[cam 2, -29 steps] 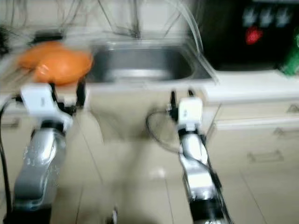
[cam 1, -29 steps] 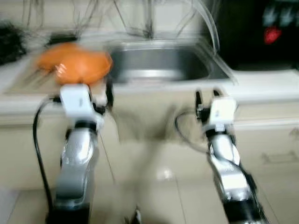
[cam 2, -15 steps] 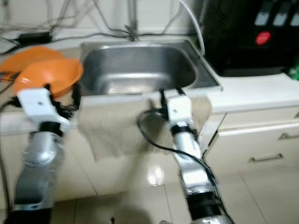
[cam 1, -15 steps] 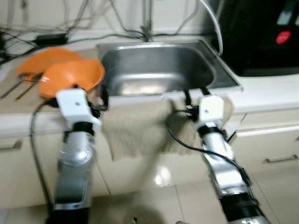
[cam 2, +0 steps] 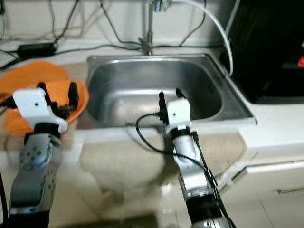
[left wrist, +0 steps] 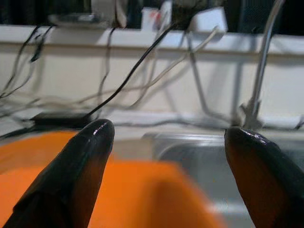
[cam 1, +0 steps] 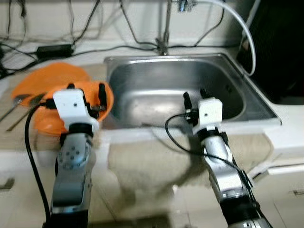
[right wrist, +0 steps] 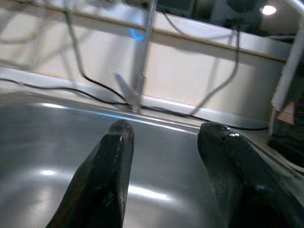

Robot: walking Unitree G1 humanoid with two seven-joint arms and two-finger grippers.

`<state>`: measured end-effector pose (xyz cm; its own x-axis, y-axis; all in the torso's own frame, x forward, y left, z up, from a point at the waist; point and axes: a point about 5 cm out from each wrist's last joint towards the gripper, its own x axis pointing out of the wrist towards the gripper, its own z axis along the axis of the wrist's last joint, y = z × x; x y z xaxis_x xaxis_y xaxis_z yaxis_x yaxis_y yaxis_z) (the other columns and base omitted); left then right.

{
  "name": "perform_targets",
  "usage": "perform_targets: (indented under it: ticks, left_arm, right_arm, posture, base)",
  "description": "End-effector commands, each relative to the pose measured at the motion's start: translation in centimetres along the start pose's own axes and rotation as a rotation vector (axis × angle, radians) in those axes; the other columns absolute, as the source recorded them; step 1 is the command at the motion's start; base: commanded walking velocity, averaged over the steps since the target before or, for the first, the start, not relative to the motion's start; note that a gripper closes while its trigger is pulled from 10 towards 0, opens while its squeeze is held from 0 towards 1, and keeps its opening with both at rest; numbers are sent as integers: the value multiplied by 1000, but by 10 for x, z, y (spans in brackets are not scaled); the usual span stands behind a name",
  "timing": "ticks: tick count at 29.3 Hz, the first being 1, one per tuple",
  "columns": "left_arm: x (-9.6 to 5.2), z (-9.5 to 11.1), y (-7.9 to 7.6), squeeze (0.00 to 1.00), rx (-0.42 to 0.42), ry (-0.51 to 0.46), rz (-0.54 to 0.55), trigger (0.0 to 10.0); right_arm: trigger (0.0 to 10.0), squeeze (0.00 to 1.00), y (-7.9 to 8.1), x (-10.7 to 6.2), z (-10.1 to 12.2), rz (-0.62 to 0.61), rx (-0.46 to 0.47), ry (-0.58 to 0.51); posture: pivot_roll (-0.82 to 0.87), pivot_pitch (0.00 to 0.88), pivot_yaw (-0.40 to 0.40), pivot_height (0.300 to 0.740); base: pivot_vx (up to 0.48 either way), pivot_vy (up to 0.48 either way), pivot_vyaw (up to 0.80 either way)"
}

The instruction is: Kitchen organization

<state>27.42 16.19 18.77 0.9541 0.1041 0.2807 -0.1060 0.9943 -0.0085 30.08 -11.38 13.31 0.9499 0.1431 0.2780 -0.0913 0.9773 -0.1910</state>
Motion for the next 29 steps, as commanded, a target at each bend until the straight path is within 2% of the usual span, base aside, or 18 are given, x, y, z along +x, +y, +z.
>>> perform_targets:
  ticks: [1,4,8,9,10,11,14,20,22,26,29]
  left_arm:
    - [1,5,4,0,24,-19,25,10000]
    - [3,7,8,0,34,-25,40,10000]
    - [13,14,13,0,32,-32,31,10000]
    - [23,21,20,0,72,-29,12,10000]
    - [23,21,20,0,72,-29,12,10000]
    - [33,30,31,0,79,-32,11,10000]
    - [47,41,44,0,87,-18,-16,10000]
    - [58,45,55,0,82,85,-139,10000]
    - [59,39,65,0,105,182,-187,10000]
    - [58,30,70,0,90,308,-270,10000]
    - [57,24,74,0,87,367,-272,10000]
  right_arm:
    - [10000,0,0,3,1,-1,17,-5]
    - [10000,0,2,3,1,9,18,-6]
    - [10000,0,3,4,1,16,26,-3]
    - [10000,0,3,4,1,17,28,-3]
    - [10000,0,3,4,1,17,28,-3]
    - [10000,0,4,4,1,20,31,-3]
    - [10000,0,7,3,1,30,38,-1]
    - [10000,0,10,2,-3,49,64,27]
    - [10000,0,10,1,-6,60,66,43]
    - [10000,0,10,0,-8,71,73,60]
    - [10000,0,10,0,-9,75,77,63]
  posture:
    - [135,0,4,740]
    - [141,0,2,740]
    - [145,0,2,740]
    - [149,0,4,740]
    - [149,0,4,740]
    - [153,0,10,740]
    - [155,0,16,740]
    - [152,0,14,740]
    - [152,0,11,740]
    - [153,0,9,740]
    - [152,0,8,740]
  base:
    - [0,0,0]
    - [0,0,0]
    - [0,0,0]
    - [0,0,0]
    - [0,0,0]
    - [0,0,0]
    - [0,0,0]
    - [0,0,0]
    - [0,0,0]
    - [0,0,0]
    - [0,0,0]
